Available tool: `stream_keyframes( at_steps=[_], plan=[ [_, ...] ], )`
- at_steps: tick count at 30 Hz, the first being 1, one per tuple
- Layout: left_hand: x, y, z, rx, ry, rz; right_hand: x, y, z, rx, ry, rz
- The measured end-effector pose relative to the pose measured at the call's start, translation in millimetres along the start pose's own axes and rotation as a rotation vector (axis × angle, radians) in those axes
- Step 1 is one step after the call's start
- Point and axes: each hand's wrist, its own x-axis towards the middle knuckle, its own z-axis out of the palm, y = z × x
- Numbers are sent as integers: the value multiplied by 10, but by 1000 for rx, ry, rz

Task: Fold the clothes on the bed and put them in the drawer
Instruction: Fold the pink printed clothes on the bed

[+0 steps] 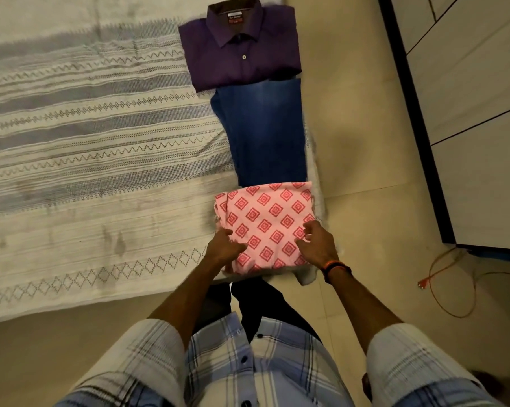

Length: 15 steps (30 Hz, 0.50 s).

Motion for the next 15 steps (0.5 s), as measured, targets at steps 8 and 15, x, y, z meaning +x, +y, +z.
stream_keyframes(
  at_steps=[8, 15],
  plan=[
    [-155, -53, -184, -30, -1, 62, -210, -182, 53, 70, 9, -53],
    [-463, -425, -680, -90, 91, 186, -559, -637, 446, 45, 43, -204]
  ],
)
